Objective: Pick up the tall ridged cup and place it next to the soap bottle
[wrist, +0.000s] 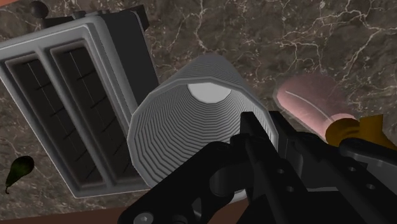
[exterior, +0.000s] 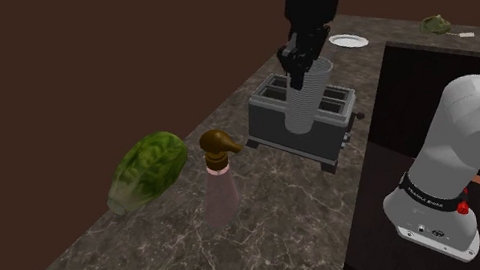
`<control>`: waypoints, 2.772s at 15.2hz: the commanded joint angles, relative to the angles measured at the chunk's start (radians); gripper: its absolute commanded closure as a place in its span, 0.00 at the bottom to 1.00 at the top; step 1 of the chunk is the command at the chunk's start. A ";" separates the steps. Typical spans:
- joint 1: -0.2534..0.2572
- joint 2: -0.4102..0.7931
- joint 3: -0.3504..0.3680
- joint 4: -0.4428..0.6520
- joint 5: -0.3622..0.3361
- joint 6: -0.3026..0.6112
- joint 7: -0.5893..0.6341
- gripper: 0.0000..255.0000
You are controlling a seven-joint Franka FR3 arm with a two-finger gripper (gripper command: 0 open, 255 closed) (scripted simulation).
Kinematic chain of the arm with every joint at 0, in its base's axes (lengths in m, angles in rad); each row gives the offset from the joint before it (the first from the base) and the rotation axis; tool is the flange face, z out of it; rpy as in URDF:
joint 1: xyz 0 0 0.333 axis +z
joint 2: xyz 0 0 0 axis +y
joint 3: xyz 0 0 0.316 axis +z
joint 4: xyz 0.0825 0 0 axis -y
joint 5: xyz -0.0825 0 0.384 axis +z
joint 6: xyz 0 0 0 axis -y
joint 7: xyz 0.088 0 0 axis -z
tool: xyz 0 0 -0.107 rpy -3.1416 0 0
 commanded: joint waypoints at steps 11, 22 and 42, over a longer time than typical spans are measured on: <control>0.012 -0.008 0.025 -0.166 0.020 0.158 0.012 1.00; 0.019 0.016 0.056 -0.296 0.036 0.312 0.027 1.00; 0.003 0.164 0.135 -0.475 0.039 0.635 0.076 1.00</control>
